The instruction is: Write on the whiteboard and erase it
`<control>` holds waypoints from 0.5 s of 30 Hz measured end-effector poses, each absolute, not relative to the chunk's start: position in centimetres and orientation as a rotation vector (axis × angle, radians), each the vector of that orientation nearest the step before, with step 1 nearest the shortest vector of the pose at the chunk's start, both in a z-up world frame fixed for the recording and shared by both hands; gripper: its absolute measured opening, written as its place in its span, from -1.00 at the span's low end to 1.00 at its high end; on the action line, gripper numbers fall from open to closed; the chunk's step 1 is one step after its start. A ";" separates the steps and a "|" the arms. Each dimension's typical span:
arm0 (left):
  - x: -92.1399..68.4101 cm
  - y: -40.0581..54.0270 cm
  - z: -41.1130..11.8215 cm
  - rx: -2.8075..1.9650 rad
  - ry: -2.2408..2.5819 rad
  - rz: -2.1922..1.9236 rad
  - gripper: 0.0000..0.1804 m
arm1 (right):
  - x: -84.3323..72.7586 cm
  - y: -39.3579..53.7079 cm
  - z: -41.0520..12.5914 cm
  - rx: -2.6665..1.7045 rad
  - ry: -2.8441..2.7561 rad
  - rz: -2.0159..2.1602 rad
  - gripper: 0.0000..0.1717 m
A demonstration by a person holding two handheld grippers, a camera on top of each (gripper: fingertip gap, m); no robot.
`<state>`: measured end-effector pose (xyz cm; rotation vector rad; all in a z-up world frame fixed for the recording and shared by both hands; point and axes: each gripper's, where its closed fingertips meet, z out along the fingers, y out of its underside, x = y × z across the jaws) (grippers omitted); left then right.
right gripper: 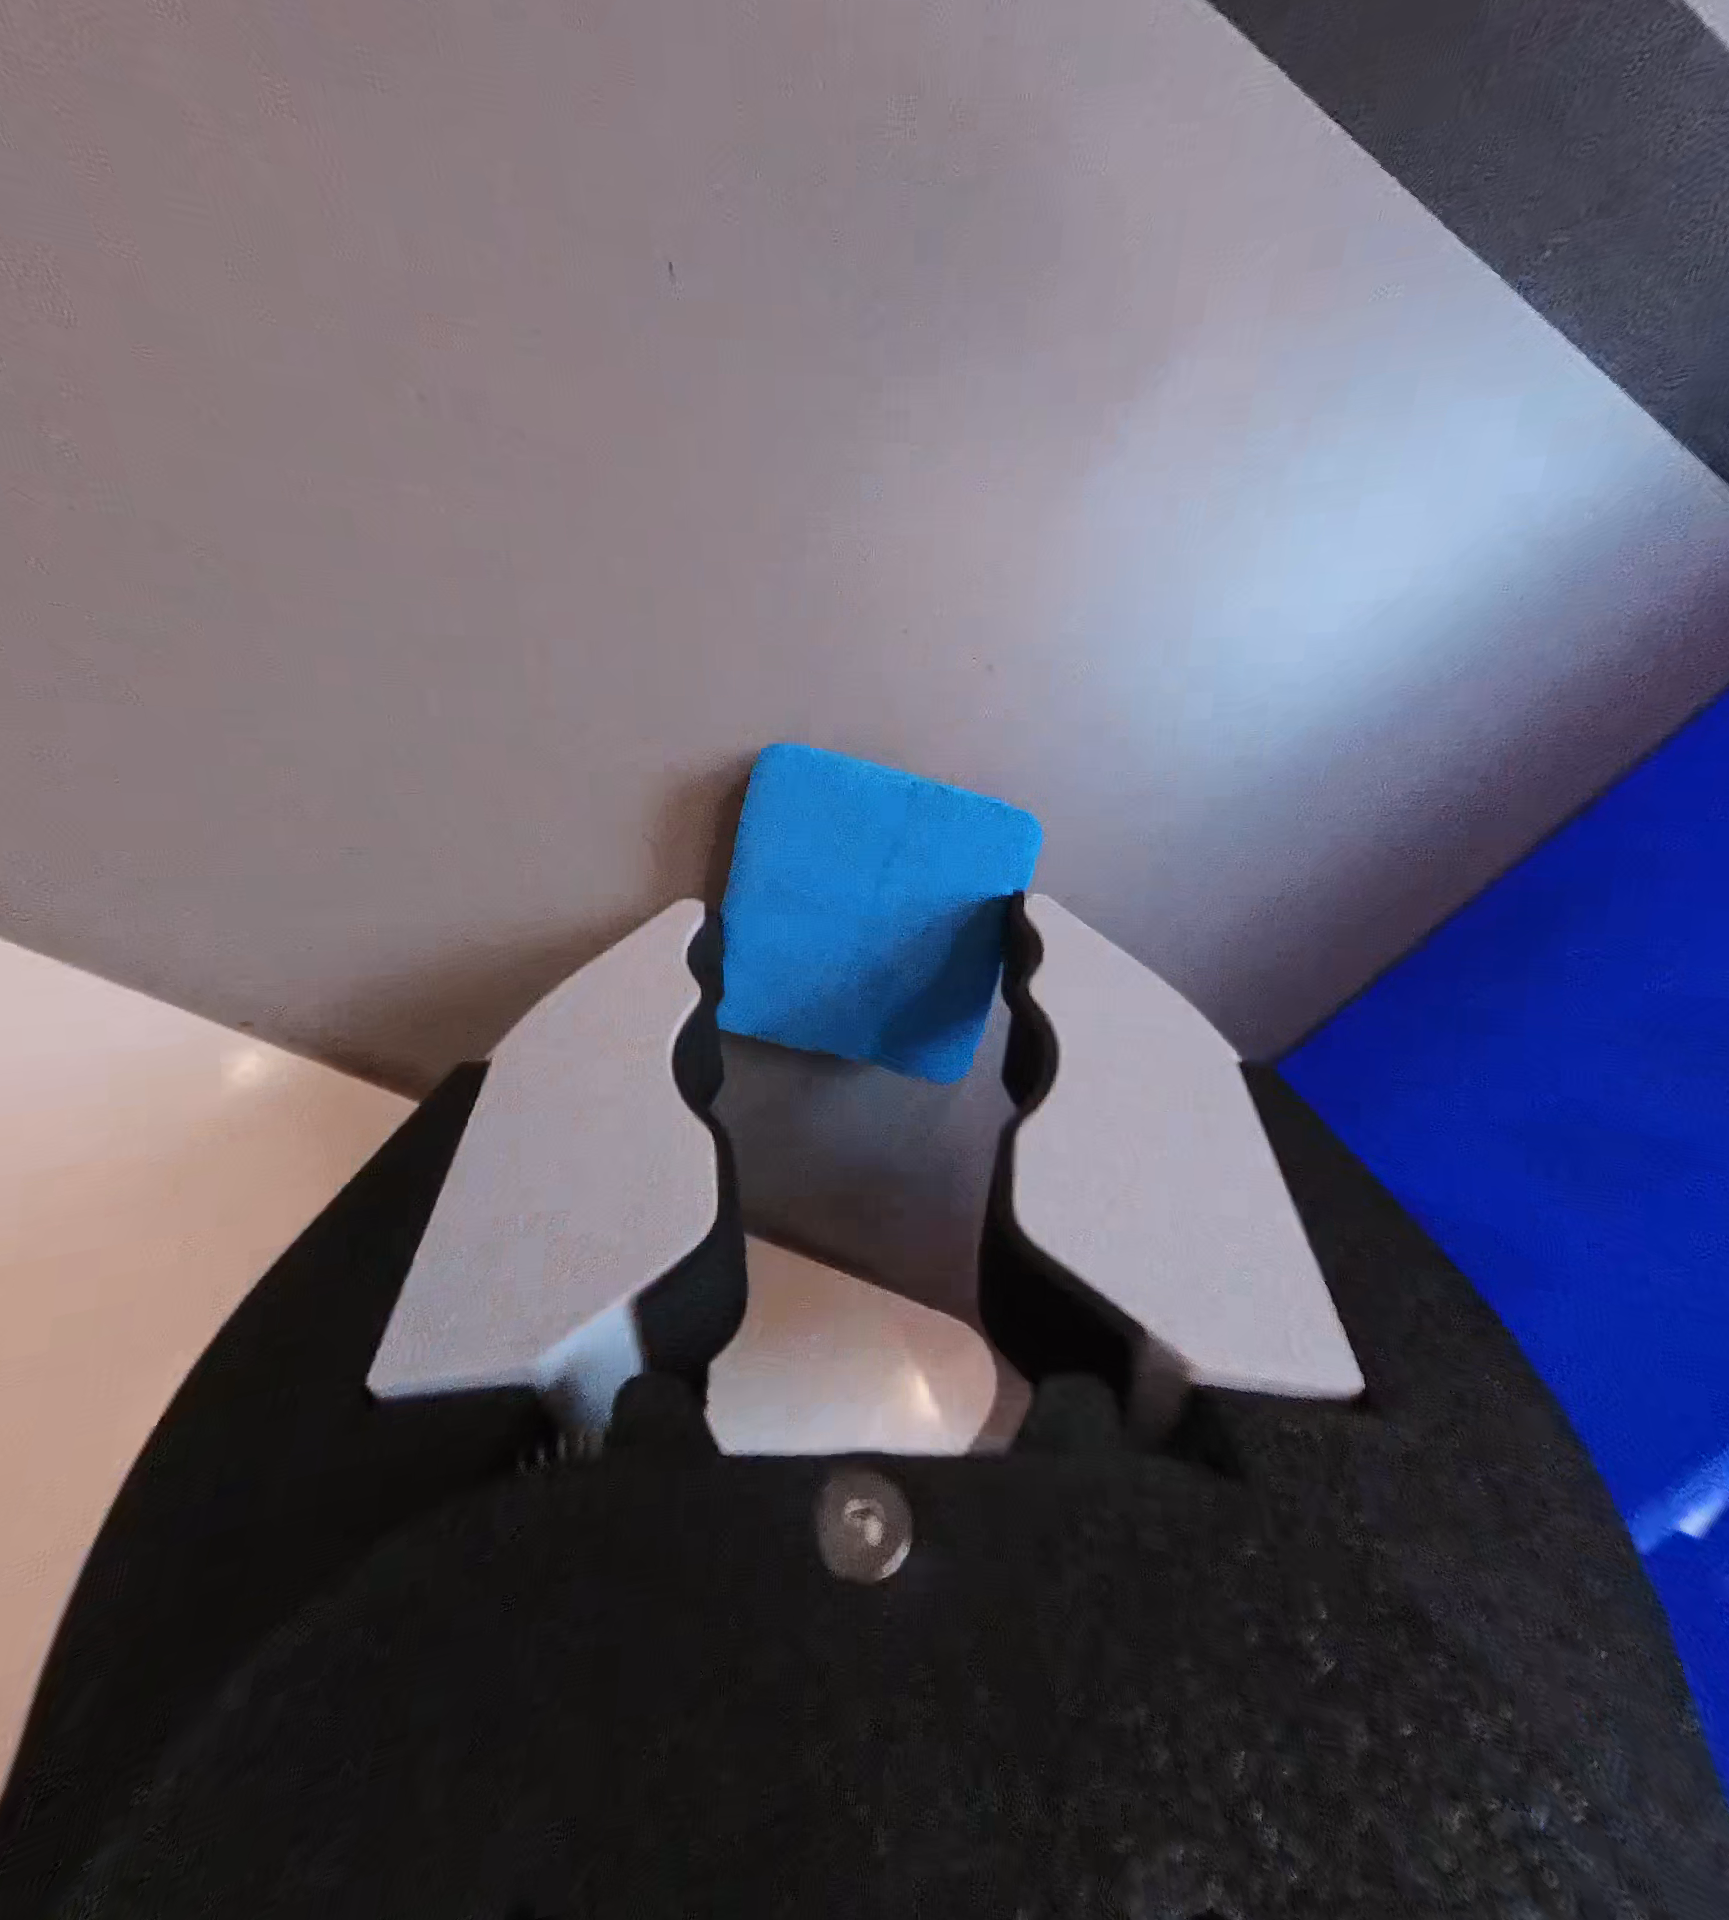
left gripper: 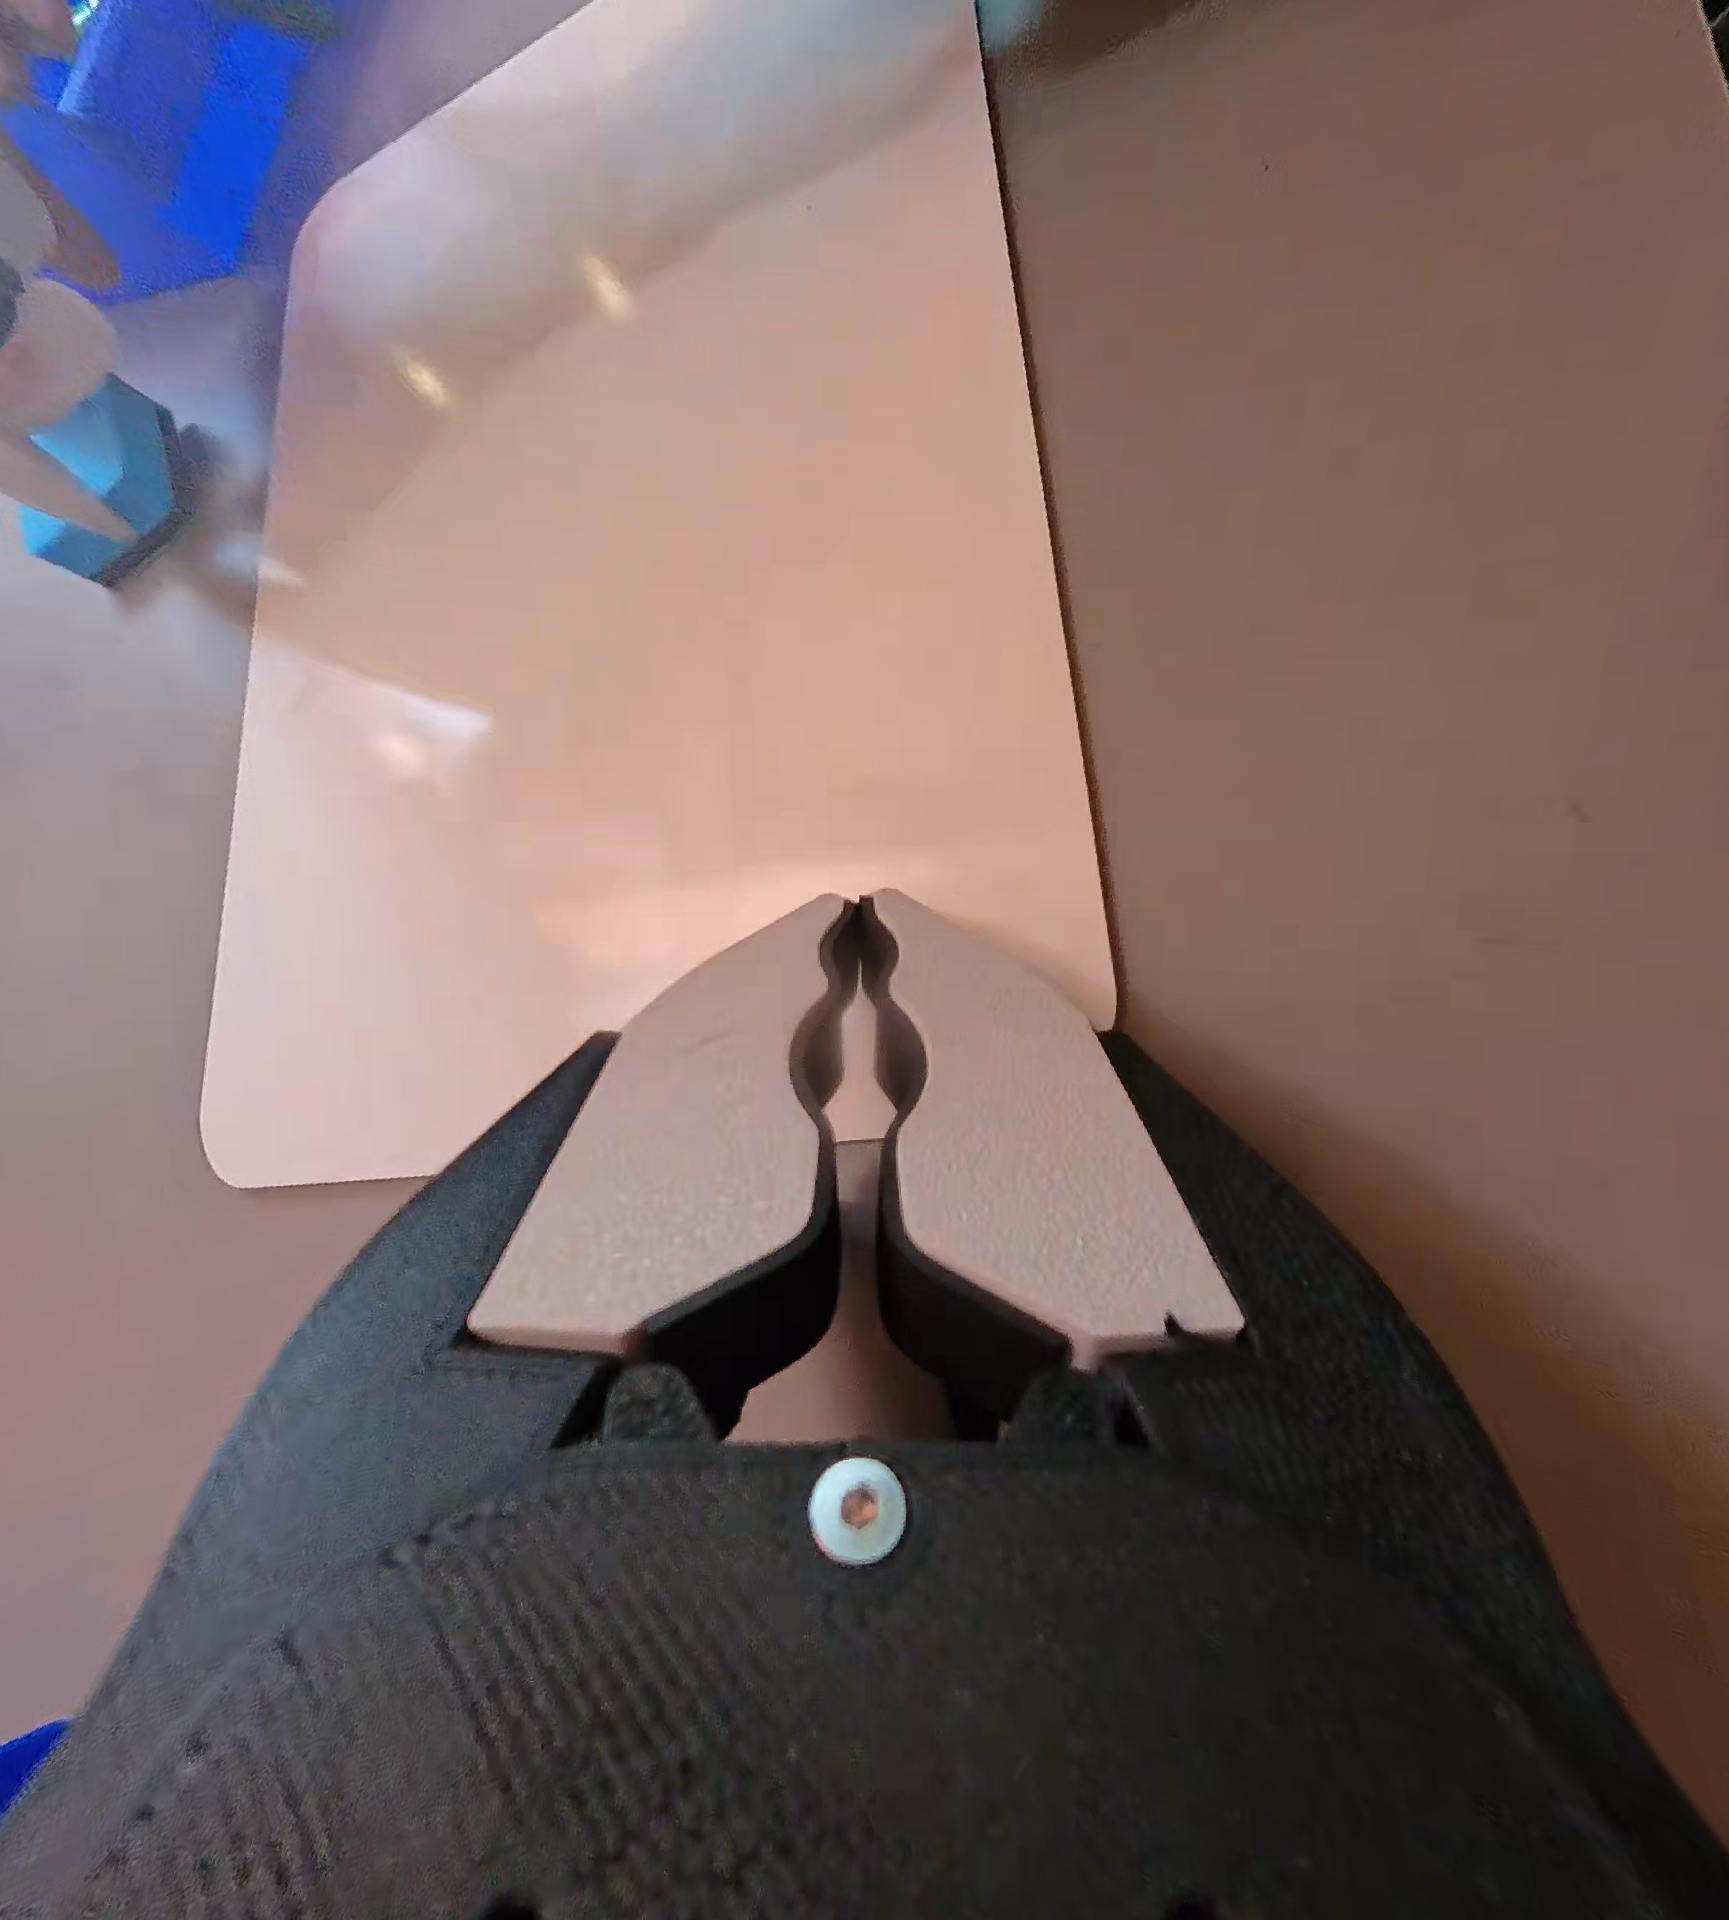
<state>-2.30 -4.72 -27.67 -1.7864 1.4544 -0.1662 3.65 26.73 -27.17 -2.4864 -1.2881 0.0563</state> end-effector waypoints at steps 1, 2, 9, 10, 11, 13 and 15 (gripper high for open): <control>-2.3 -4.7 -27.7 -1.785 1.452 -0.171 -1.00 | 3.6 26.5 -27.2 -2.505 -1.268 0.124 -0.39; -2.3 -4.6 -27.7 -1.784 1.445 -0.172 -1.00 | 3.7 26.3 -27.2 -2.508 -1.280 0.119 -0.37; -4.1 -2.7 -25.3 -1.811 1.240 -0.258 -1.00 | 3.0 25.7 -14.8 -2.025 -1.248 0.241 -0.07; -5.2 -1.8 -24.1 -1.809 1.171 -0.246 -1.00 | 4.7 25.7 -13.9 -2.000 -1.266 0.180 -0.05; -6.8 -0.8 -22.9 -1.821 1.107 -0.209 -0.78 | 7.1 25.6 -14.0 -2.022 -1.309 0.104 -0.04; -11.3 1.3 -21.7 -1.921 0.994 -0.080 -0.48 | 12.4 25.4 -16.2 -2.134 -1.413 -0.033 0.04; -17.0 3.3 -20.6 -1.989 0.860 0.114 -0.34 | 16.8 25.2 -19.0 -2.221 -1.488 -0.091 0.04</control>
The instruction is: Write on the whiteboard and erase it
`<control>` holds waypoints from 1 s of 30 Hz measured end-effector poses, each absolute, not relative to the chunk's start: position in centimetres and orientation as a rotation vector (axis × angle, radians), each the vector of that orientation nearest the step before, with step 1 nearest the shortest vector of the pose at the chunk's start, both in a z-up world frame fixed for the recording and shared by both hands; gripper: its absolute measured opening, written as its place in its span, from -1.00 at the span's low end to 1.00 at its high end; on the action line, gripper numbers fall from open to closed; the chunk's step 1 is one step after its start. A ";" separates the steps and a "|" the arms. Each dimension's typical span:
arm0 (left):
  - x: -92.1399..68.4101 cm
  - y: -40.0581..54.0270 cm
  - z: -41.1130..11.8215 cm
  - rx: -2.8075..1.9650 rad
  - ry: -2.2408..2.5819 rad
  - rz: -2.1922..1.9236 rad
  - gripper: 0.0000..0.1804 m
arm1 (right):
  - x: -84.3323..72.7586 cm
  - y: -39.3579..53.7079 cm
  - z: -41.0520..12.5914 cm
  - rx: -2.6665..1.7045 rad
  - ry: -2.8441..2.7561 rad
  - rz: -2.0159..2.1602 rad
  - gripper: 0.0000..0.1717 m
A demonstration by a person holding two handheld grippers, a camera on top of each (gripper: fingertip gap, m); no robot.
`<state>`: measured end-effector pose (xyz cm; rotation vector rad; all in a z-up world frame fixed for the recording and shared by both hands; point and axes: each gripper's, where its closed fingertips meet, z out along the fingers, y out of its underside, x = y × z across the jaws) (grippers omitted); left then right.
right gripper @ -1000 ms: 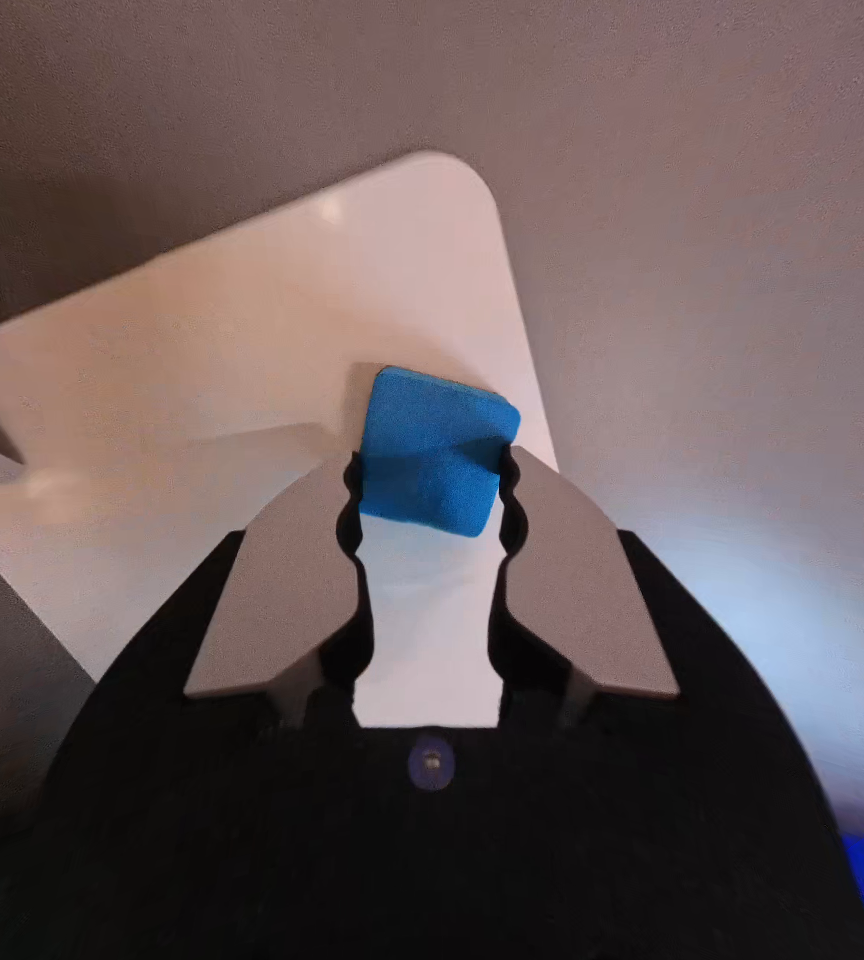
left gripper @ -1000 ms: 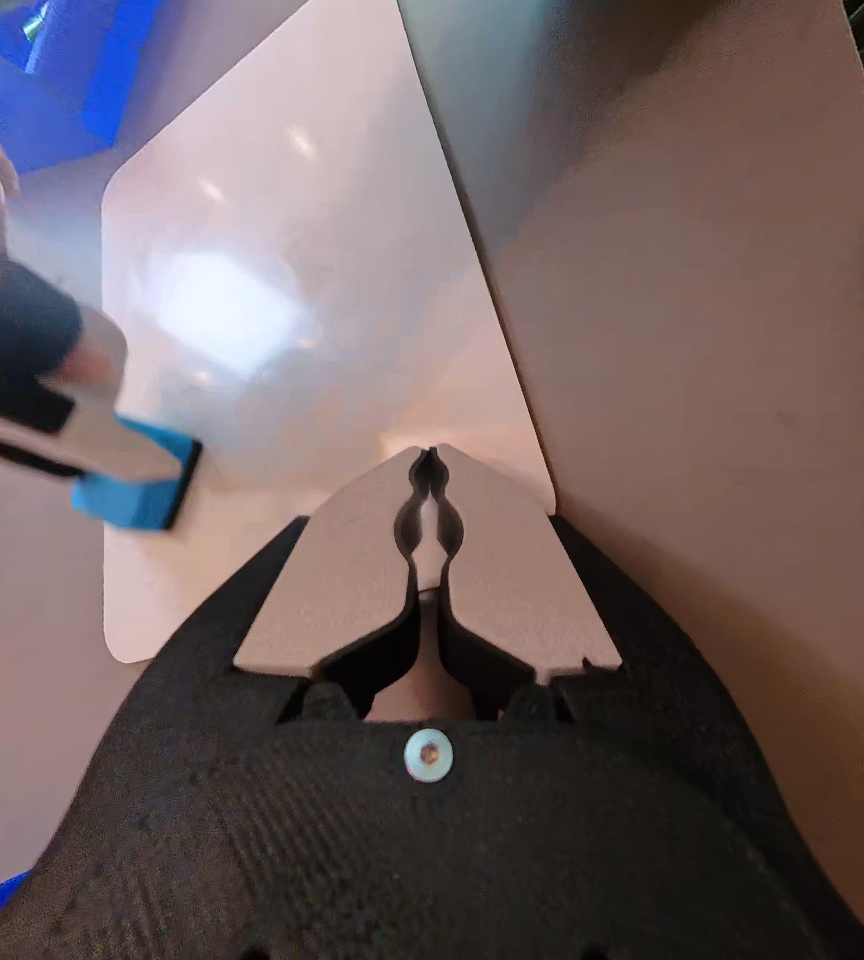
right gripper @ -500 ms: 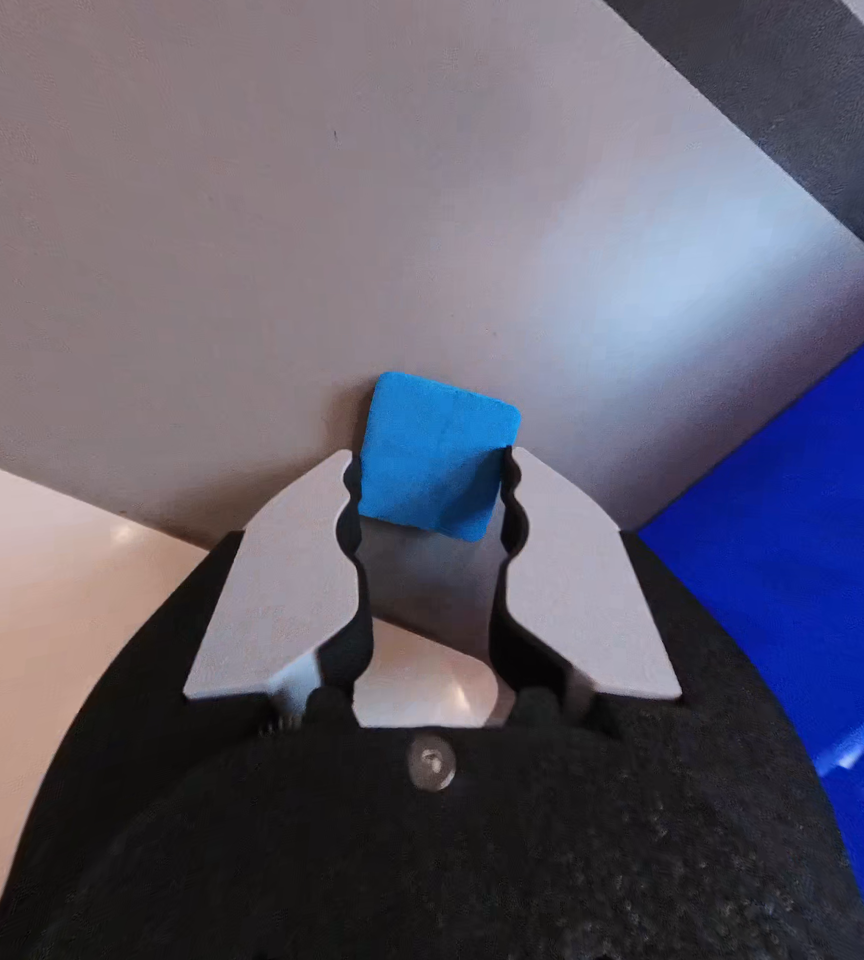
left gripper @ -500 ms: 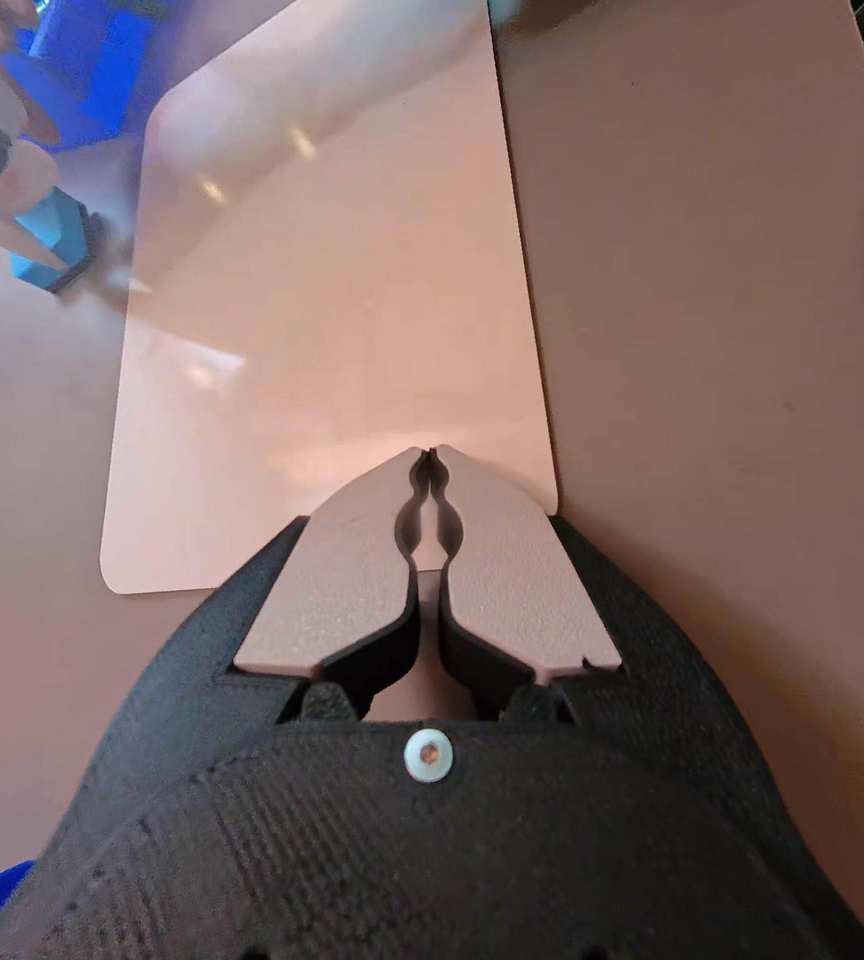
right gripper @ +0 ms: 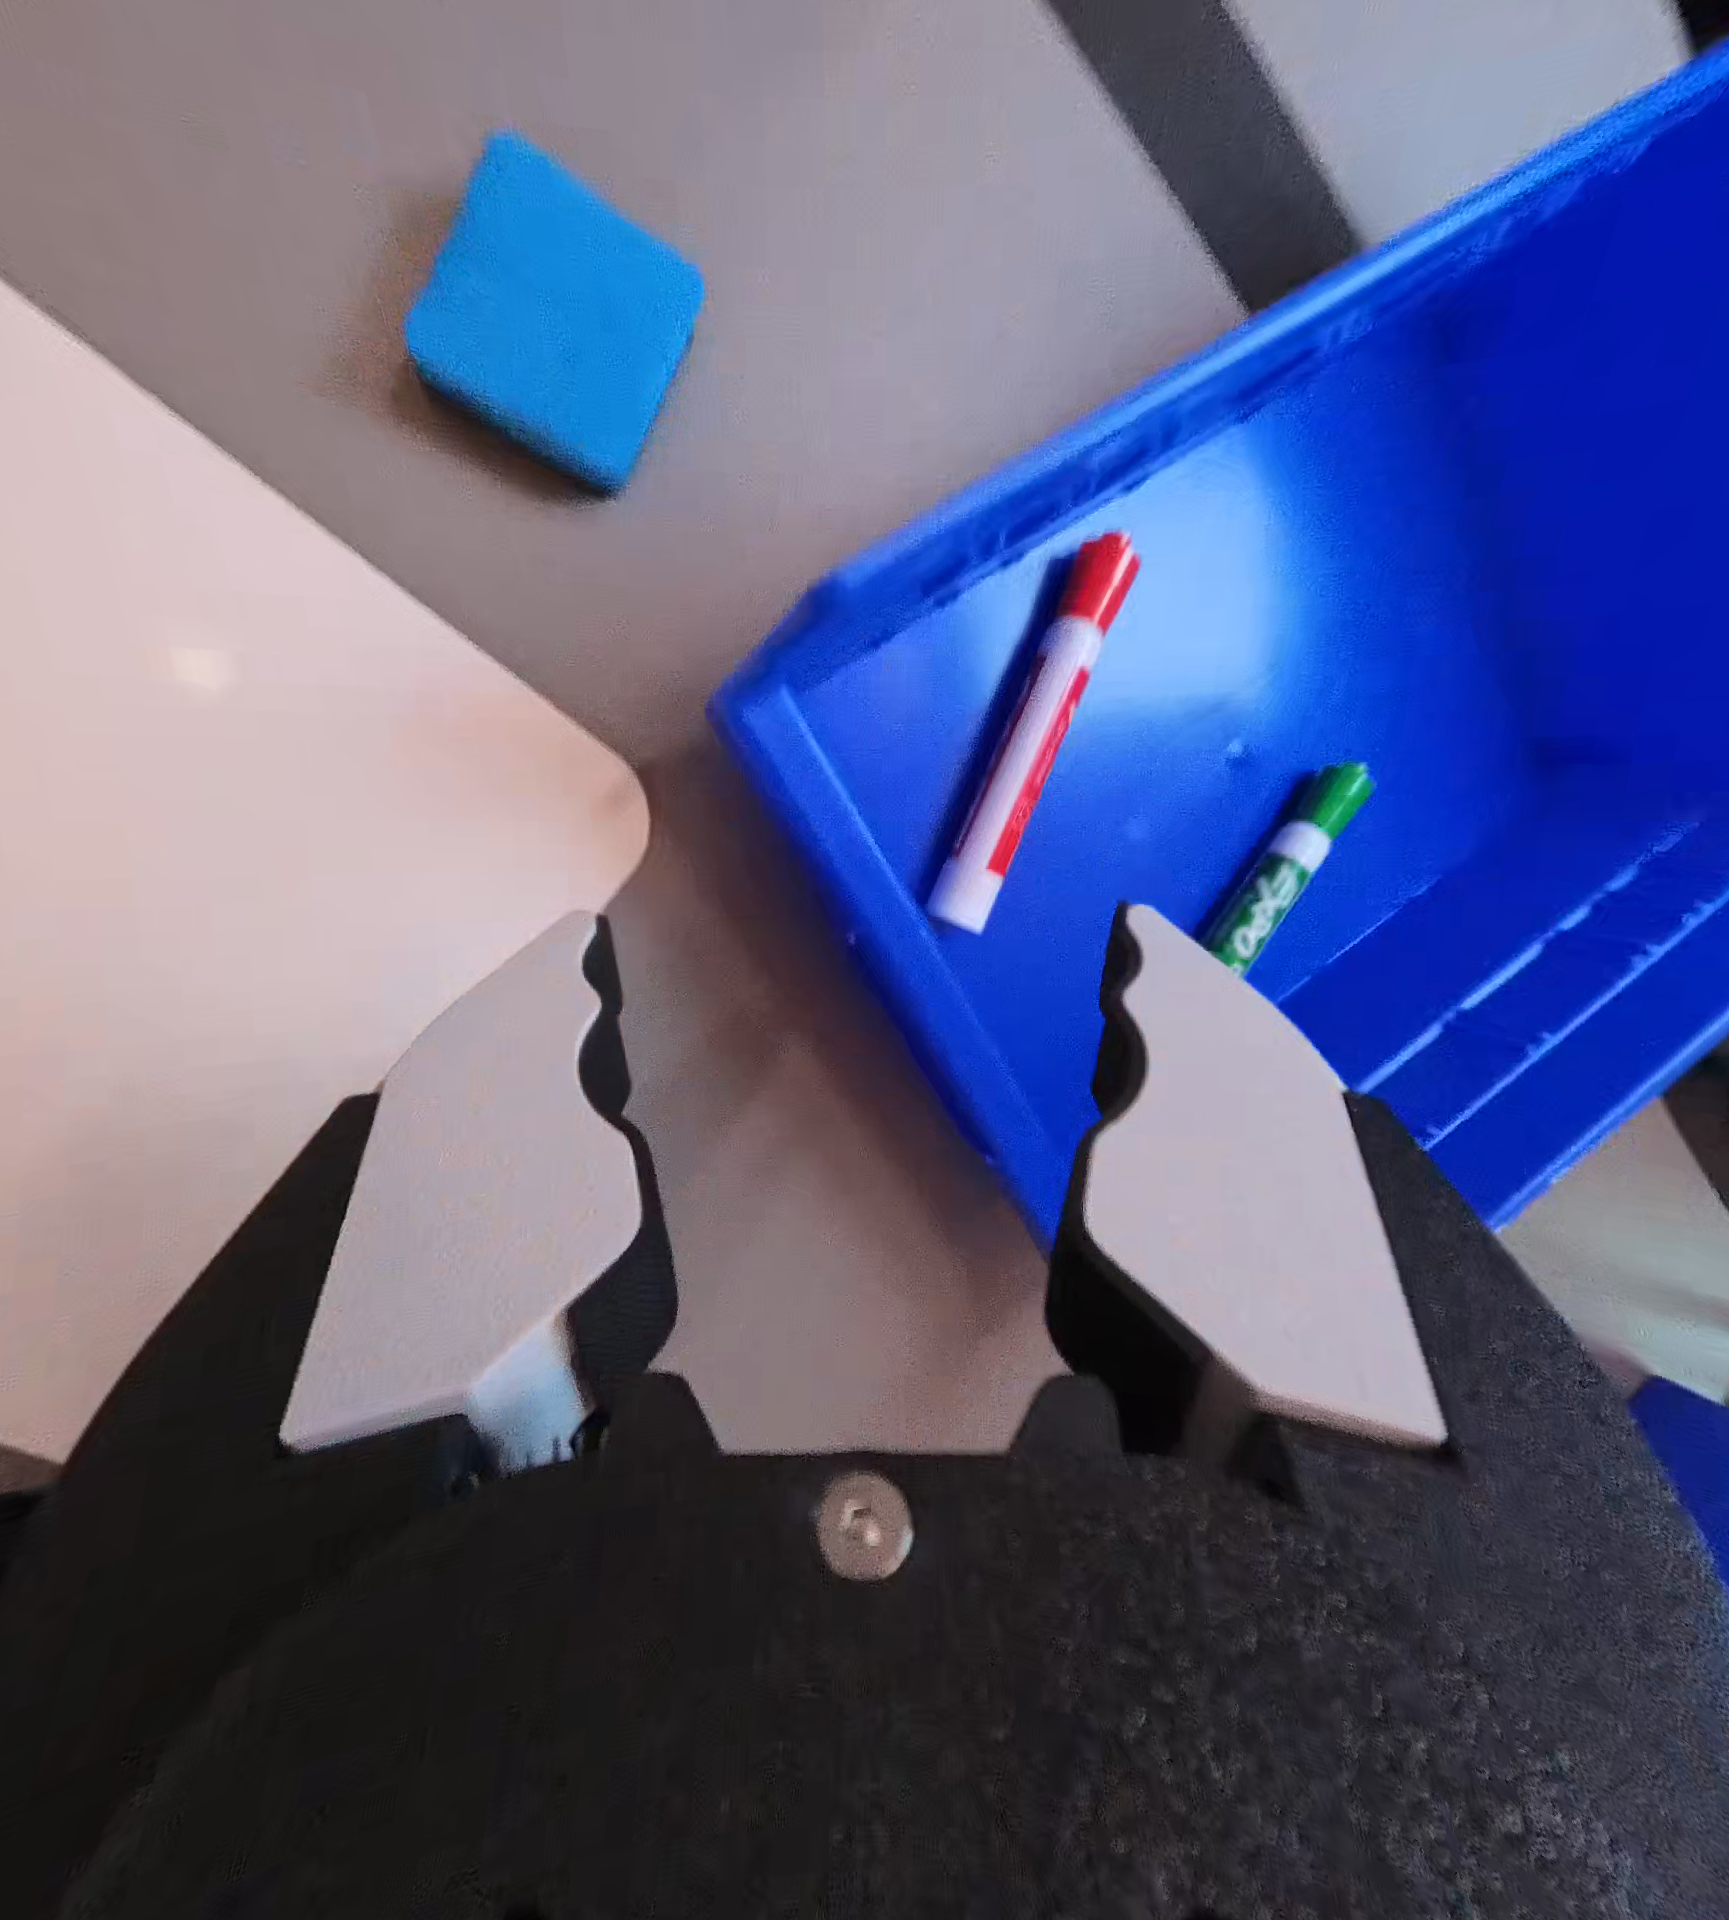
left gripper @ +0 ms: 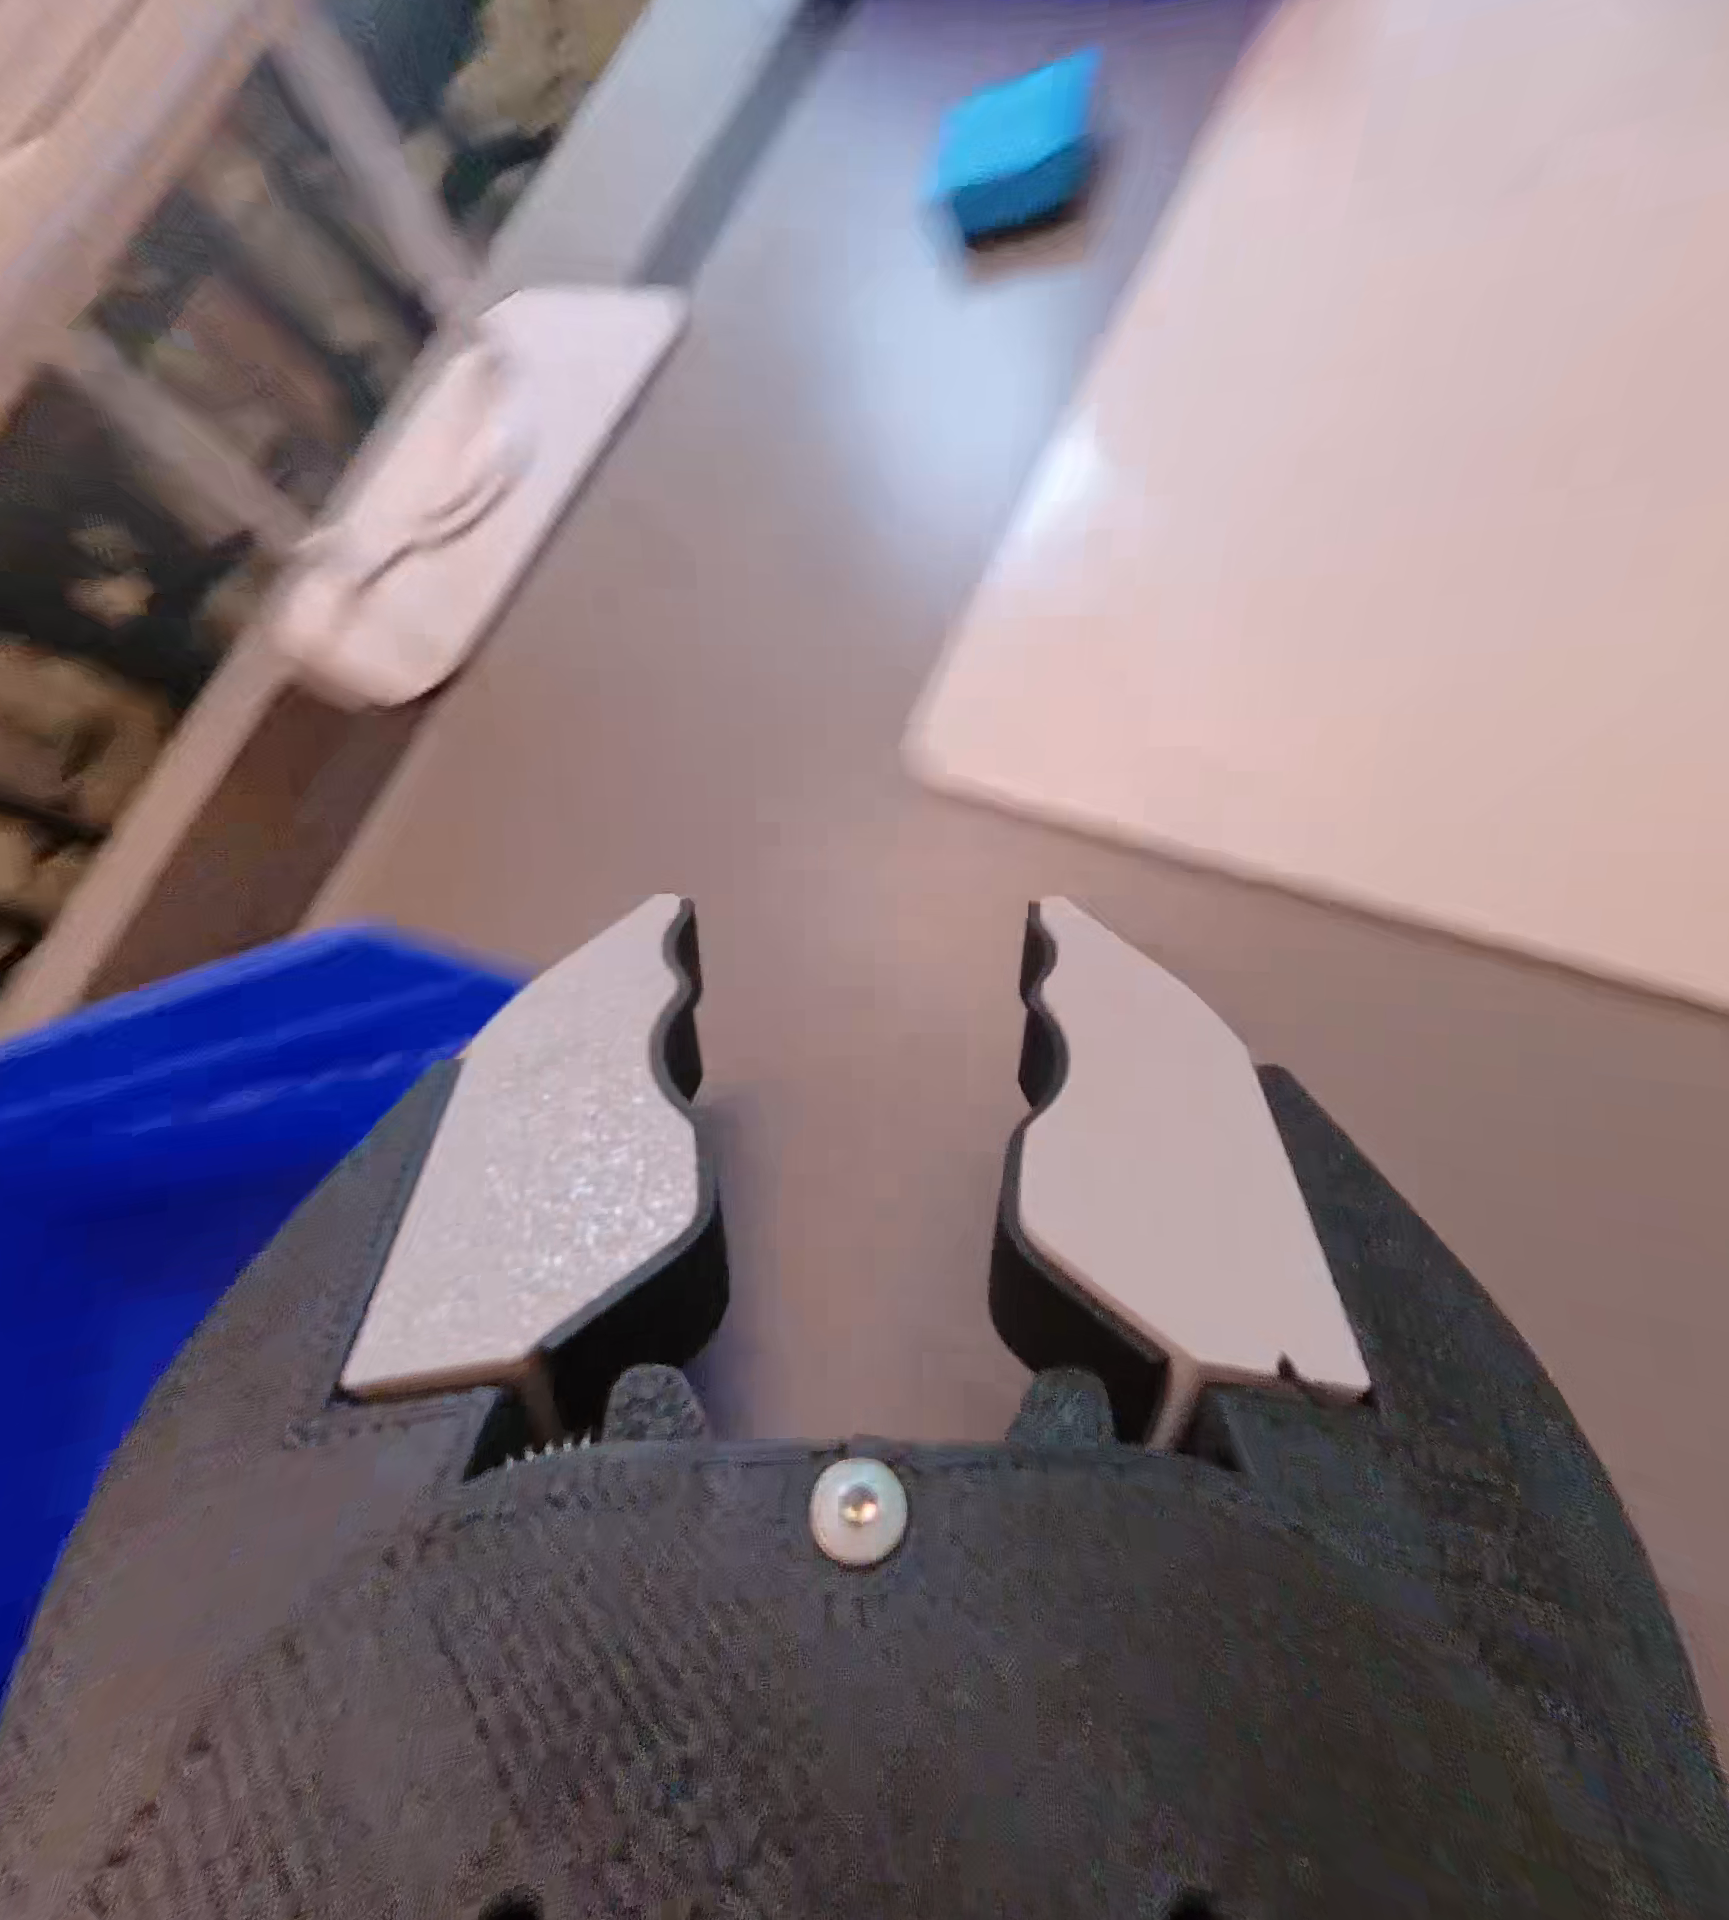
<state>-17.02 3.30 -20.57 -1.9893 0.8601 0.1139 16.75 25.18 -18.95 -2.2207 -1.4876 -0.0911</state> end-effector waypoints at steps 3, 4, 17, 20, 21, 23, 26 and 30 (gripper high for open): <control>-24.5 4.3 -20.3 -2.141 0.710 0.339 -0.19 | 20.4 25.4 -23.0 -2.250 -1.585 -0.138 -0.11; -26.3 4.2 -20.8 -2.211 0.683 0.388 -0.14 | 21.2 25.6 -24.5 -2.268 -1.617 -0.166 -0.22; -31.1 1.5 -27.6 -2.639 0.877 0.368 -0.69 | 15.4 11.8 -20.1 -1.456 -1.794 -0.280 -0.64; -31.4 0.9 -26.5 -2.553 0.827 0.403 -0.68 | 13.4 6.8 -18.7 -1.276 -1.794 -0.292 -0.65; -31.5 0.6 -25.8 -2.521 0.809 0.423 -0.69 | 12.4 5.4 -18.5 -1.206 -1.804 -0.297 -0.65; -31.9 0.1 -24.0 -2.448 0.796 0.484 -0.69 | 10.2 2.9 -17.8 -1.064 -1.812 -0.277 -0.65; -32.2 -1.4 -20.9 -2.375 0.798 0.606 -0.68 | 6.3 -0.1 -17.7 -0.885 -1.883 -0.186 -0.64; -32.3 -3.5 -16.0 -2.311 0.770 0.690 -0.68 | 0.0 -3.1 -20.2 -0.702 -2.059 0.020 -0.64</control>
